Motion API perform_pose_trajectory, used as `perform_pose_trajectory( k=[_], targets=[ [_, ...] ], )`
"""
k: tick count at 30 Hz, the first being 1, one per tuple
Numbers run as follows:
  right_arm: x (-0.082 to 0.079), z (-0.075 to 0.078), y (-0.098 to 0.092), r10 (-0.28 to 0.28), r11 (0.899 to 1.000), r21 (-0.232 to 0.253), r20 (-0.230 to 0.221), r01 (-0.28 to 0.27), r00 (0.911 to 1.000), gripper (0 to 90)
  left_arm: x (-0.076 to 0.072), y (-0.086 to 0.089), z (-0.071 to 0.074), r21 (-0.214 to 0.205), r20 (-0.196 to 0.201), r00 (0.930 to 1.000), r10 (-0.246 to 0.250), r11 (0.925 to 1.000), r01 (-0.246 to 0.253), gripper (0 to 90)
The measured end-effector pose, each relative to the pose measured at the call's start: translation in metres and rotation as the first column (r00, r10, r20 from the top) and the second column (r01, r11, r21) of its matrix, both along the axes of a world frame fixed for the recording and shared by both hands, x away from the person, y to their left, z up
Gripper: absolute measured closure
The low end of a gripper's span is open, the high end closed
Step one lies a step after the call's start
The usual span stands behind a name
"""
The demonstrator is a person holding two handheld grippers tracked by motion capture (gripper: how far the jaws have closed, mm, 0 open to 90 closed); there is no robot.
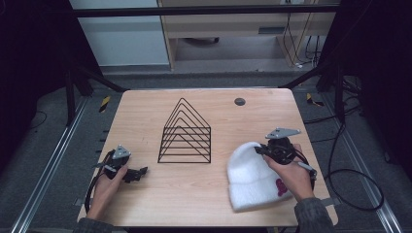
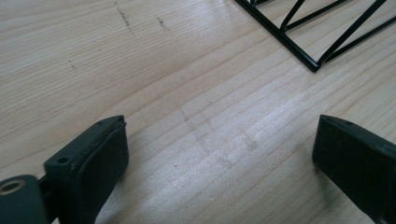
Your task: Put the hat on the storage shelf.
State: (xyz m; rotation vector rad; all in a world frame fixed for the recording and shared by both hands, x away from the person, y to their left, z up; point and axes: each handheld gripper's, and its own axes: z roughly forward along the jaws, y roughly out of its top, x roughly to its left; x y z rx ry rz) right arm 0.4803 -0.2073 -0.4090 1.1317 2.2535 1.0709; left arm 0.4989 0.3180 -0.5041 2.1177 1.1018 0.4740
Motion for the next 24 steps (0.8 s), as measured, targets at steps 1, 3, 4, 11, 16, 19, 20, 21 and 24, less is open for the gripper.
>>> perform_pose_trajectory(
  k=[1, 3, 4, 11, 16, 19, 20, 21, 24],
  targets=[
    [-0.005, 0.004, 0.0, 0.001, 1.0, 0.009, 0.019, -0.002, 0.9998, 83.4, -0.002, 0.0, 0.004, -0.016, 0.021, 0.9998, -0.007, 0.9999, 0.007, 3.7],
    [-0.02, 0.017, 0.0, 0.003, 0.999, 0.037, 0.076, -0.006, 0.9971, 83.5, -0.007, -0.001, 0.012, -0.048, 0.05, 0.9986, -0.02, 0.9986, 0.022, 5.7],
    [-0.026, 0.023, 0.0, -0.002, 0.999, 0.053, 0.1, -0.003, 0.995, 83.6, -0.009, -0.002, 0.016, -0.067, 0.068, 0.9972, -0.032, 0.9971, 0.037, 8.0],
    [-0.053, 0.071, 0.0, -0.026, 0.987, 0.159, 0.217, -0.009, 0.9759, 84.0, -0.015, -0.009, 0.029, -0.162, 0.148, 0.9889, -0.006, 0.9864, 0.03, 9.8],
    [-0.052, 0.1, 0.014, -0.027, 0.984, 0.179, 0.285, -0.025, 0.958, 84.2, -0.019, -0.016, 0.038, -0.16, 0.16, 0.987, 0.021, 0.9871, 0.005, 9.6],
    [-0.045, 0.114, 0.023, -0.014, 0.989, 0.146, 0.31, -0.033, 0.9507, 84.2, -0.022, -0.02, 0.052, -0.162, 0.182, 0.9832, 0.014, 0.9866, 0.016, 8.4],
    [-0.043, 0.119, 0.026, -0.01, 0.99, 0.139, 0.323, -0.037, 0.9463, 84.2, -0.022, -0.022, 0.057, -0.157, 0.193, 0.9811, 0.013, 0.9875, 0.018, 8.3],
    [-0.041, 0.124, 0.027, -0.007, 0.99, 0.137, 0.332, -0.041, 0.9433, 84.2, -0.023, -0.025, 0.063, -0.154, 0.204, 0.9789, 0.012, 0.9879, 0.02, 8.3],
    [-0.033, 0.138, 0.031, -0.009, 0.988, 0.145, 0.346, -0.044, 0.9381, 84.2, -0.021, -0.034, 0.083, -0.162, 0.208, 0.978, 0.005, 0.9863, 0.029, 8.4]
  ],
)
